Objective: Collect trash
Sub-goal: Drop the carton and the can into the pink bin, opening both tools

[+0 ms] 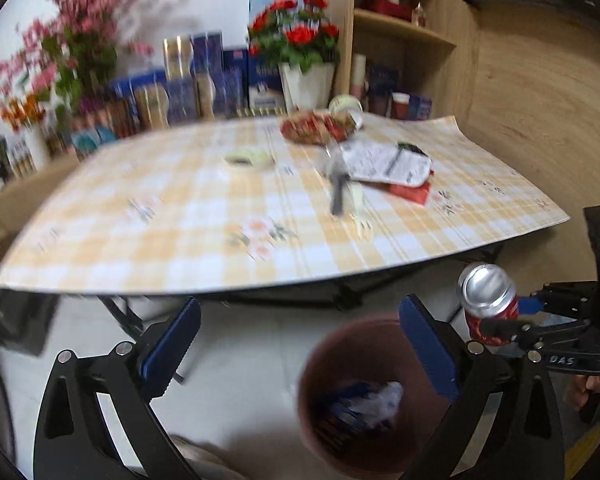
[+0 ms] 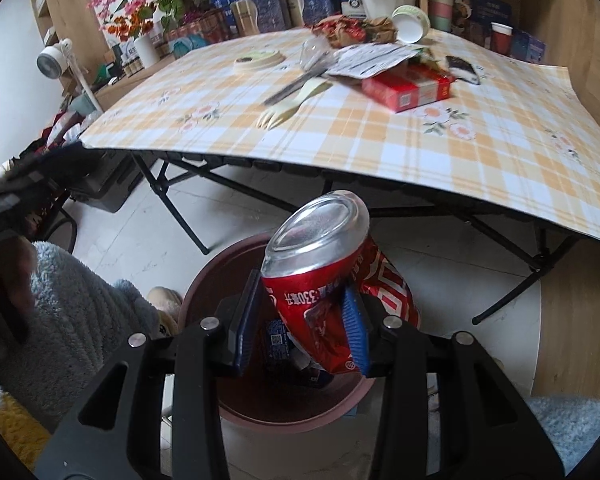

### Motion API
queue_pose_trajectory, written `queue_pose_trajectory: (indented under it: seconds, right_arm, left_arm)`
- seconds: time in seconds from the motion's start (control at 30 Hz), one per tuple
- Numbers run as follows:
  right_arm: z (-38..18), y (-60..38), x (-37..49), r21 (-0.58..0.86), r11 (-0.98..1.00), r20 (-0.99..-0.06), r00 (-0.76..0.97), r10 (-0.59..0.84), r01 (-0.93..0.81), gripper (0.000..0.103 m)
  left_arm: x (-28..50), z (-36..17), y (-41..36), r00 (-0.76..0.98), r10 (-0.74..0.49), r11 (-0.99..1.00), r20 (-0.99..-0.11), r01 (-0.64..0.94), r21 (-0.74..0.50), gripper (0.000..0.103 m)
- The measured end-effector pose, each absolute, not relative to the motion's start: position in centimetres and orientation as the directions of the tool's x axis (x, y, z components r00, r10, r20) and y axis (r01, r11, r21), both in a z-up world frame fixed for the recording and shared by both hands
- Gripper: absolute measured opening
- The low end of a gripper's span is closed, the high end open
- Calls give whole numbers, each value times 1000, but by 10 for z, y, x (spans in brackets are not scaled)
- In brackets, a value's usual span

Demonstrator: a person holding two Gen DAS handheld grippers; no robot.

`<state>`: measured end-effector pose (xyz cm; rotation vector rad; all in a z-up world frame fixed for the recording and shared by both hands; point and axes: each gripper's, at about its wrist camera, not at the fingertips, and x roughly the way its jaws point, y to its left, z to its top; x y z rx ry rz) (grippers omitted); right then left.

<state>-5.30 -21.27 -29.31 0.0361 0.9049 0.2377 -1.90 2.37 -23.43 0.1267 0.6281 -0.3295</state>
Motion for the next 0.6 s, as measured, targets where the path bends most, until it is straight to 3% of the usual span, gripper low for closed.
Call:
queue_pose_trajectory:
  seconds: [0.17, 0.6]
  right_arm:
    - [-309, -194, -44, 111, 967, -790, 570, 226, -230, 41]
    - [-335, -178, -44, 97, 954, -820, 520, 238, -284, 41]
  left_arm:
    - [-33, -228, 37, 815, -196, 949, -545, 298, 106, 97]
    - [-39, -238, 48, 824, -151, 967, -546, 239, 93, 97]
